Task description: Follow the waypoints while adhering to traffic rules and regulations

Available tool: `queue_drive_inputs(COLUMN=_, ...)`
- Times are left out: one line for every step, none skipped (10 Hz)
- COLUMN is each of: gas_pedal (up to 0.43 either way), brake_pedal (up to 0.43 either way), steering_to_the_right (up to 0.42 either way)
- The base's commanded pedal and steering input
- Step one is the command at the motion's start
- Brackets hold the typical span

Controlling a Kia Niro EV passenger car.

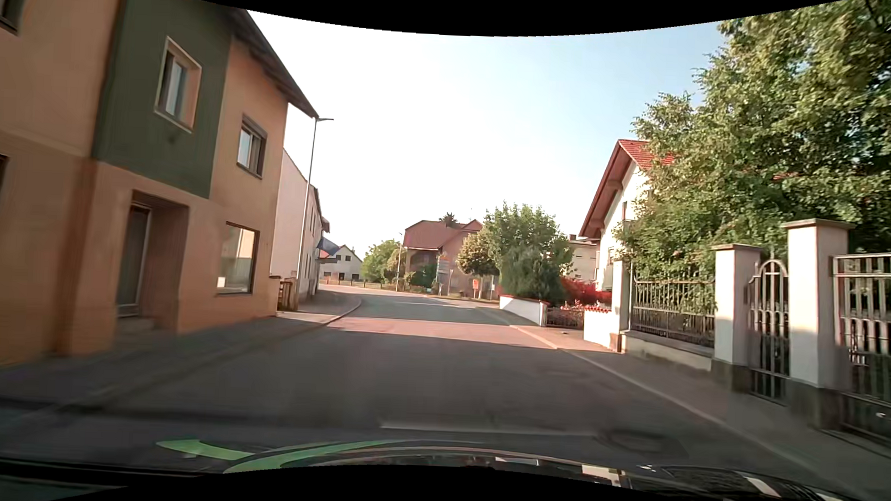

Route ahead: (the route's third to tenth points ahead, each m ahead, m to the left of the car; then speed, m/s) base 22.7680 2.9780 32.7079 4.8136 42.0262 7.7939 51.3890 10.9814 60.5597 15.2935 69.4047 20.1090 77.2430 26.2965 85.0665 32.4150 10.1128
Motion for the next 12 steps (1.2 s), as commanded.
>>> queue_drive_inputs(gas_pedal=0.13, brake_pedal=0.0, steering_to_the_right=0.018)
queue_drive_inputs(gas_pedal=0.13, brake_pedal=0.0, steering_to_the_right=0.012)
queue_drive_inputs(gas_pedal=0.13, brake_pedal=0.0, steering_to_the_right=0.006)
queue_drive_inputs(gas_pedal=0.13, brake_pedal=0.0, steering_to_the_right=0.002)
queue_drive_inputs(gas_pedal=0.13, brake_pedal=0.0, steering_to_the_right=0.0)
queue_drive_inputs(gas_pedal=0.13, brake_pedal=0.0, steering_to_the_right=-0.003)
queue_drive_inputs(gas_pedal=0.13, brake_pedal=0.0, steering_to_the_right=-0.006)
queue_drive_inputs(gas_pedal=0.138, brake_pedal=0.0, steering_to_the_right=-0.01)
queue_drive_inputs(gas_pedal=0.138, brake_pedal=0.0, steering_to_the_right=-0.011)
queue_drive_inputs(gas_pedal=0.15, brake_pedal=0.0, steering_to_the_right=-0.012)
queue_drive_inputs(gas_pedal=0.15, brake_pedal=0.0, steering_to_the_right=-0.012)
queue_drive_inputs(gas_pedal=0.169, brake_pedal=0.0, steering_to_the_right=-0.015)
